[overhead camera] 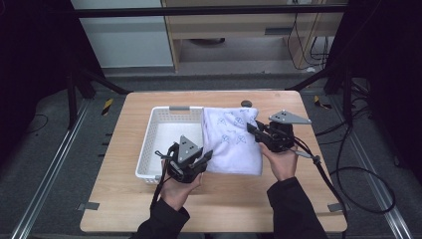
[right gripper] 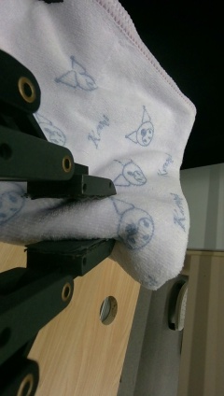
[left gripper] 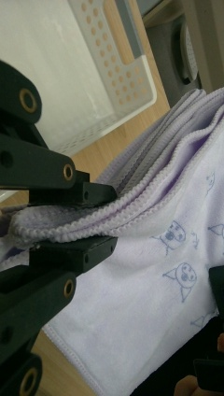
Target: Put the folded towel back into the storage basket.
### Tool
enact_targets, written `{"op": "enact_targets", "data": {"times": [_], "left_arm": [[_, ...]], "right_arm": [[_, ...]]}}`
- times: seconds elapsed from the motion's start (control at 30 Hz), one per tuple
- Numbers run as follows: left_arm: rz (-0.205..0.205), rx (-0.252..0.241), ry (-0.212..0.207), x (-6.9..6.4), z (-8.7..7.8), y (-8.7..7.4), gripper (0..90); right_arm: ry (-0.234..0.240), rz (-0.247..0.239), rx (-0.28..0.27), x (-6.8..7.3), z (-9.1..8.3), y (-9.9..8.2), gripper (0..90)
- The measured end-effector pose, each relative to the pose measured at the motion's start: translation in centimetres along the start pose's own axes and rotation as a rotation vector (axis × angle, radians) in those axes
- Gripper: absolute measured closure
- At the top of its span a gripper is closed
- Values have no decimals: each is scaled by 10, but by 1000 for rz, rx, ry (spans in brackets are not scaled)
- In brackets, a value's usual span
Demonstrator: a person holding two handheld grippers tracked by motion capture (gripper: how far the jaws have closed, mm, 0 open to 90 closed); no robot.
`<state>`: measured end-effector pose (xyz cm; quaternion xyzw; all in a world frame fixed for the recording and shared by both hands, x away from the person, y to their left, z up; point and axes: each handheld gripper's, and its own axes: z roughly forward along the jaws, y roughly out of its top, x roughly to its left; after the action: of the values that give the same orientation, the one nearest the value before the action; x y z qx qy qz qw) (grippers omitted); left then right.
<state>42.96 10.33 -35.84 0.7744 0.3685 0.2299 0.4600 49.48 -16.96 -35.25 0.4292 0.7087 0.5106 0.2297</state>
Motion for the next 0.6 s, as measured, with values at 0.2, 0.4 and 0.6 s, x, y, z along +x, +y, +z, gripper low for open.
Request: {"op": "enact_targets", "data": {"times": [0.2, 0.4, 0.6], "left_arm": [[-13, -10, 11, 12, -8, 1, 743], [-29, -16, 24, 24, -15, -2, 744], [-48, -22, 33, 39, -23, -5, 744]], "right_arm": [[8, -9, -7, 9, 7, 7, 721], [12, -24, -1, 20, 18, 14, 721], [23, -39, 5, 32, 30, 22, 722]]}}
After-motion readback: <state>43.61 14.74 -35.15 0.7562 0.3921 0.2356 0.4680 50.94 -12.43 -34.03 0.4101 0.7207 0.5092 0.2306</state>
